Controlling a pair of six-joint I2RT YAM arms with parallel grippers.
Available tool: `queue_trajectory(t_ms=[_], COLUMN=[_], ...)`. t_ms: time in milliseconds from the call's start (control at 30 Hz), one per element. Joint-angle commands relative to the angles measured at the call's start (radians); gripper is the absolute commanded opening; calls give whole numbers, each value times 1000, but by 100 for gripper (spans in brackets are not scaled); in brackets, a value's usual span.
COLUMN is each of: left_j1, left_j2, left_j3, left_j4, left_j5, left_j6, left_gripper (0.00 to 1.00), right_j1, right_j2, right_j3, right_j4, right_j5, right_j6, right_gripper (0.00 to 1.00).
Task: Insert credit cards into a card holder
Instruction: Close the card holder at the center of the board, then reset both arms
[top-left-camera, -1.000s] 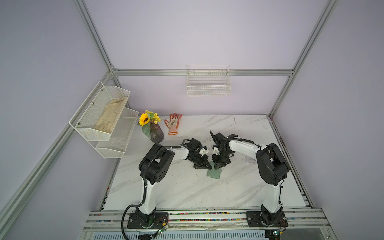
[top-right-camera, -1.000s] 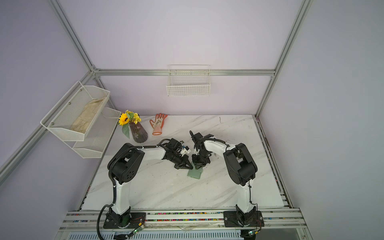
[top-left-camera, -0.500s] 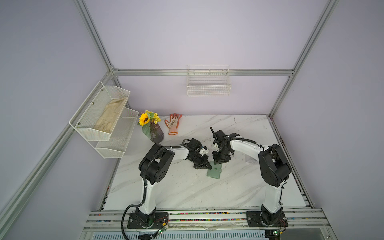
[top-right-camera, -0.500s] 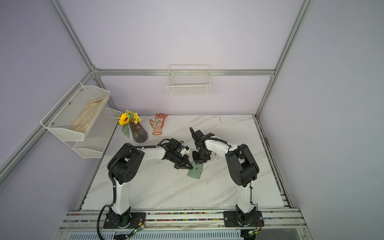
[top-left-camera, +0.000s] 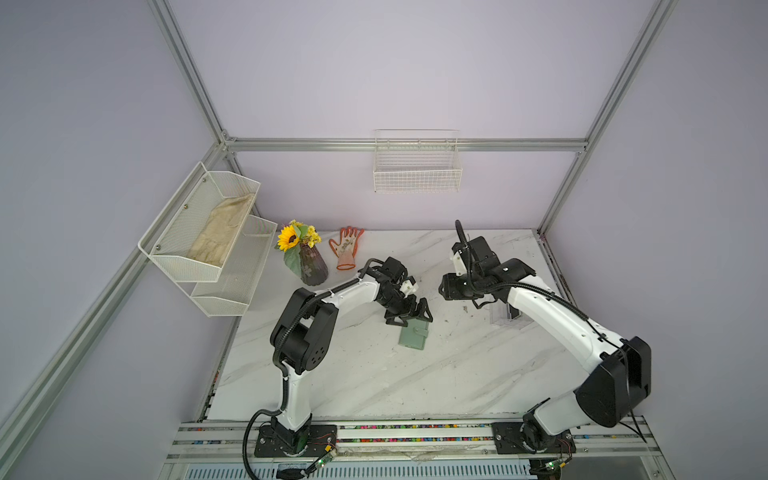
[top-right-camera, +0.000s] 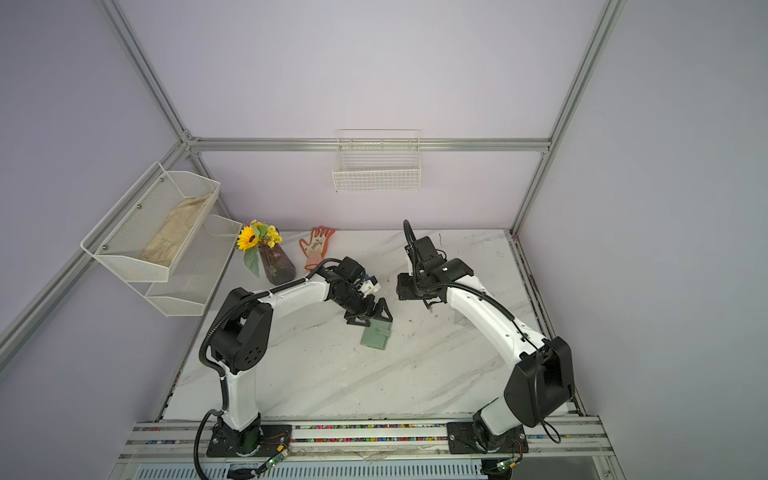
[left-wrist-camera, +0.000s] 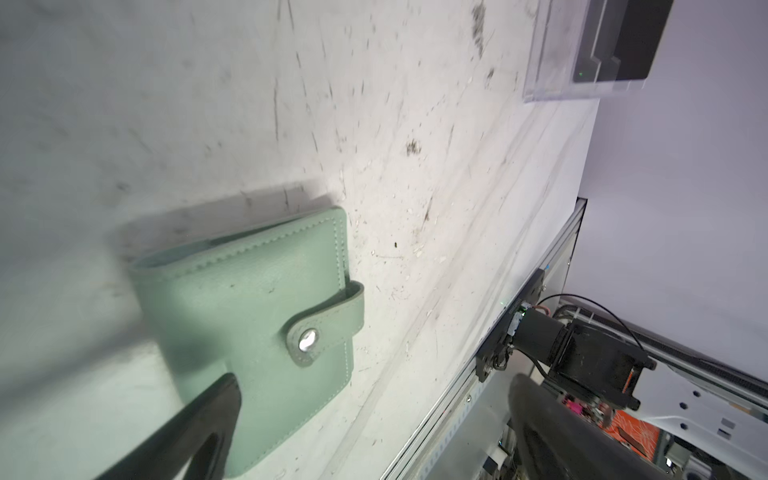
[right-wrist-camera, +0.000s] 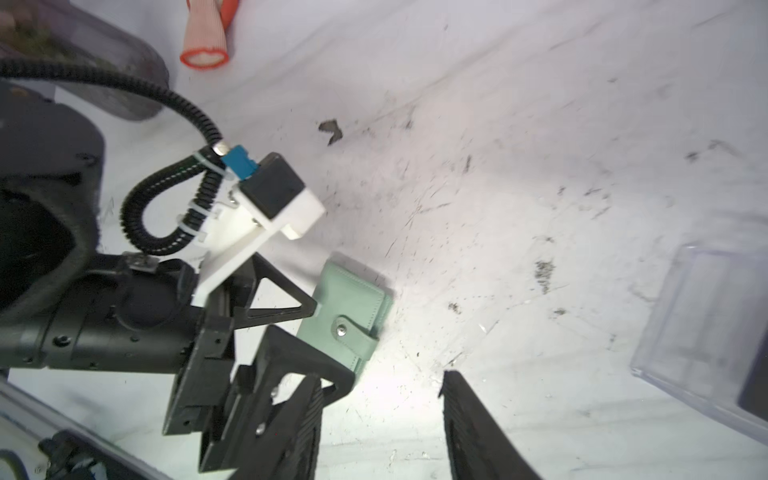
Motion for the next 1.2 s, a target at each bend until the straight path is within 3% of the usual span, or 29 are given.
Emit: queue_trajectory(t_ms=[0,167,333,400,467,567,700,800,900,1167], left_j1=[59,185,301,329,350,394,416,426,436,463], left_j2=[-124,-271,-398,-479,-575,-720,-876,-881,-821,-572], left_j3=[163,97,-76,-196,-343,-576,-941,-1090,-1073,-1096], left_j4=[-133,-124,-45,56,205,516,1091,1307,1237,1484], left_j5=[-122,-250,-442,-598,-755,-794,-876,-979,-1029,-974], left_j6=[55,52,127,166,155,210,307,382,442,463], left_gripper=[100,100,100,100,100,100,100,100,100,99], right_j1=[-72,-188,-242,-267,-281,-308,-313,-313,-314,-314], right_j2=[-109,-220,-258,-265,-243,-131,69,172,205,117], right_j3=[-41,-162,-440,-595,-749,-904,-892,-867,-809,-946], right_j4=[71,310,727,966,1248,1596,1723,1802,1720,1882], right_j5=[173,322,304,287,296,307,290,289,304,340], right_j6=[-39,-171,-271,-279,-314,-342,-347,-342,-342,-325], right_gripper=[63,71,72,72,72,72,71,71,71,71])
